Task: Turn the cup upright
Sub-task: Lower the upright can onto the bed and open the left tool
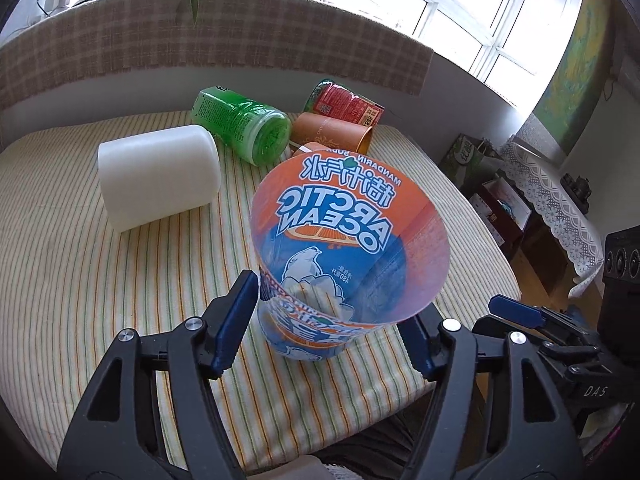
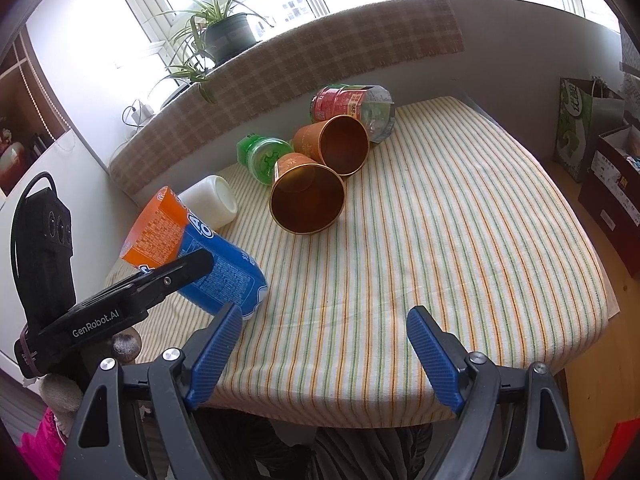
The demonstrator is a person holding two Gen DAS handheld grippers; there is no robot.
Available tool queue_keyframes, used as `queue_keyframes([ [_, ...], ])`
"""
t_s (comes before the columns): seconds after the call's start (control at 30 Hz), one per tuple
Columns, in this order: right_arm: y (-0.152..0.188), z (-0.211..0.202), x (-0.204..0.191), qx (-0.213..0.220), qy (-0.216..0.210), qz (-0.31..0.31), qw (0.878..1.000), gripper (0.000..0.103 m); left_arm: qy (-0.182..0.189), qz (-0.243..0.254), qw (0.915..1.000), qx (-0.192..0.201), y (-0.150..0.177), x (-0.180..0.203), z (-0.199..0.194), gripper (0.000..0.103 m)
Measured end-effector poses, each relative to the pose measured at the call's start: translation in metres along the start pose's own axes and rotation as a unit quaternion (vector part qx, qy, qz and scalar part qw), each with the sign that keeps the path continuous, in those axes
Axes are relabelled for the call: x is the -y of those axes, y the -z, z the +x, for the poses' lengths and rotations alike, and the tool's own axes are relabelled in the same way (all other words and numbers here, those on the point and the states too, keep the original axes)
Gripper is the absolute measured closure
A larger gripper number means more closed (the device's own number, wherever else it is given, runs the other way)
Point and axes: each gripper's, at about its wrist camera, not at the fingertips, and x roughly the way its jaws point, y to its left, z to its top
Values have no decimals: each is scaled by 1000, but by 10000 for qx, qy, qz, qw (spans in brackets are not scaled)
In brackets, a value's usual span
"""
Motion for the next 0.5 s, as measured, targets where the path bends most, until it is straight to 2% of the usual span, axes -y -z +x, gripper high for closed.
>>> queue_keyframes([
  [0.5,-2,-5,-10,132,46,-206,9997,17,-28,-114,9998,-136,21,-15,-12,28],
])
